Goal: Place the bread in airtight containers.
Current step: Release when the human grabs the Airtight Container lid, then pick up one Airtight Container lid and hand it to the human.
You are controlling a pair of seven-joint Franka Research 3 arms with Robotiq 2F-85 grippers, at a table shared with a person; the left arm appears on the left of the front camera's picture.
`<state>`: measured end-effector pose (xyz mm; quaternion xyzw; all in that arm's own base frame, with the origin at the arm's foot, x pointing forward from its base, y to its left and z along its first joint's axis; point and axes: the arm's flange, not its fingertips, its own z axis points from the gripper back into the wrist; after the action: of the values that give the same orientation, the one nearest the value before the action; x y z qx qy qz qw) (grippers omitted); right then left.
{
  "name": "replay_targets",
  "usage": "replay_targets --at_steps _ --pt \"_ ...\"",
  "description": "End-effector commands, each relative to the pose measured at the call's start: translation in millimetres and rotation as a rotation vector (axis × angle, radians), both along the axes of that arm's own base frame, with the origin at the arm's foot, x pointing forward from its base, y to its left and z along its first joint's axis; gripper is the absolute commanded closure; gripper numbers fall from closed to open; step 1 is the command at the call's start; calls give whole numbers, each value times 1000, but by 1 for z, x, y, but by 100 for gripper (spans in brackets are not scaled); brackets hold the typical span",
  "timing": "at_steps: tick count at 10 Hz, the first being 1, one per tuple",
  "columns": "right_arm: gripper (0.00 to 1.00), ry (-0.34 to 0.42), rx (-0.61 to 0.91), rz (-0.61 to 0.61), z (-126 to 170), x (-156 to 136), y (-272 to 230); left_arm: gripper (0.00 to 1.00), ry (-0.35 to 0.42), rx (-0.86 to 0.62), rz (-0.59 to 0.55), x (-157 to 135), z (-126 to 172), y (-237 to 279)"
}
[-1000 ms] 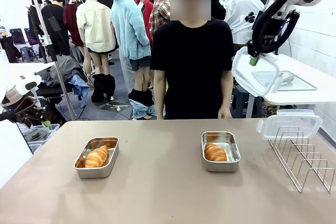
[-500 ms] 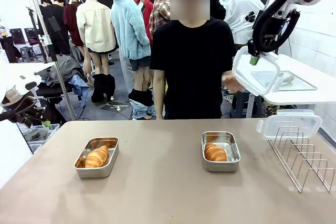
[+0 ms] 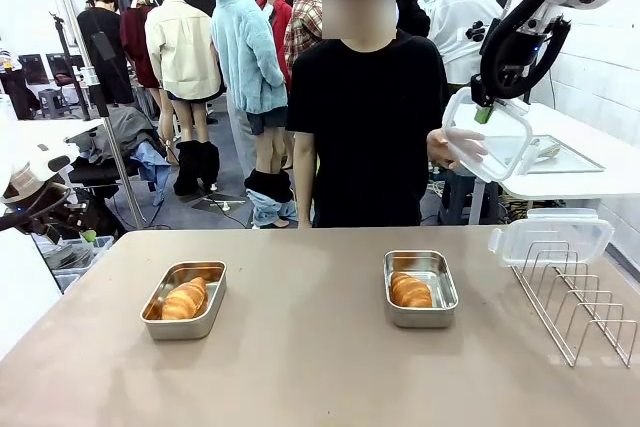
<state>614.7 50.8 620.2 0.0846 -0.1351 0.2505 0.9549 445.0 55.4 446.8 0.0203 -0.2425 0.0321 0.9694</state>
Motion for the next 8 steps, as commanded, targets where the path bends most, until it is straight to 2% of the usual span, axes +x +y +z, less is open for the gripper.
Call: replay_targets --at_steps 1,6,7,8 --pt "100 -6 -3 -5 -3 -3 -2 33 -2 9 16 0 1 0" --pt "100 -6 -3 -5 -3 -3 -2 33 -2 9 16 0 1 0" --pt "93 -1 0 -2 0 0 -1 33 -2 9 16 0 1 0" --pt "73 -20 -19 13 4 -9 -5 33 -2 9 16 0 1 0"
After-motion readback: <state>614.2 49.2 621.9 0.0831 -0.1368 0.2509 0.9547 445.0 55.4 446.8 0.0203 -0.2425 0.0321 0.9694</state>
